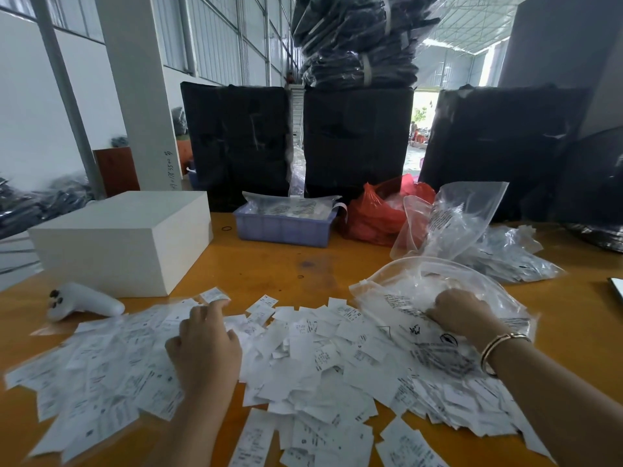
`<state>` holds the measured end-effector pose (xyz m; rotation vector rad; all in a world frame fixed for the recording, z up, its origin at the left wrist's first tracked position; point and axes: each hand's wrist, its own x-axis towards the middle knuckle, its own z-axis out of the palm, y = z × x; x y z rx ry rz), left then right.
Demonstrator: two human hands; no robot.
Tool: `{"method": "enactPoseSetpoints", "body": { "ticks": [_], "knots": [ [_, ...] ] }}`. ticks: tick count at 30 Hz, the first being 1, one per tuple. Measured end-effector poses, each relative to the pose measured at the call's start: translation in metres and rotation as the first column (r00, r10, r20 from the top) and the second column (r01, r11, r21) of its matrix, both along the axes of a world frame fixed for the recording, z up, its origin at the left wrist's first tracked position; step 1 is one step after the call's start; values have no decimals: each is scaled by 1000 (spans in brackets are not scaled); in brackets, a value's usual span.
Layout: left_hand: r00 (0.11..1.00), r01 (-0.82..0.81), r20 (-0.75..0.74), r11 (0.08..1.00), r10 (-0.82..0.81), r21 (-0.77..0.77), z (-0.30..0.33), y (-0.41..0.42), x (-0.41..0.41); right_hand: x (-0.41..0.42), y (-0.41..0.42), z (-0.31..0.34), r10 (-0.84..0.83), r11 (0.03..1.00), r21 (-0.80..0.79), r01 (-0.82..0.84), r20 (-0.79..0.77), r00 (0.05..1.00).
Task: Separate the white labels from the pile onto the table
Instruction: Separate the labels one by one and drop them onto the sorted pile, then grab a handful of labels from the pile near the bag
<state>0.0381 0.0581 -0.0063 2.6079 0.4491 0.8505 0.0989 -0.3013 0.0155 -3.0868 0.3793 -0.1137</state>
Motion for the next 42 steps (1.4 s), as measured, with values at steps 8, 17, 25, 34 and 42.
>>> {"method": "enactPoseSetpoints", "body": {
  "ticks": [8,17,25,34,42],
  "knots": [
    [986,116,110,991,-124,74,-5,-7,3,-2,8,1,-17,999,30,14,133,991],
    [837,460,224,864,-499,207,-7,-23,-1,7,-7,6,44,997,68,-45,7,999],
    [585,811,34,585,-811,17,-13,-29,-3,11,-7,12,60,998,-23,-61,-59,996],
    [616,786,127,618,-777,-27,-13,-28,0,-3,4,29,-44,908,393,-145,435,899],
    [655,754,191,614,-731,-234,-7,-29,-3,-43,77,36,25,261,794,-550,564,826]
  ]
}}
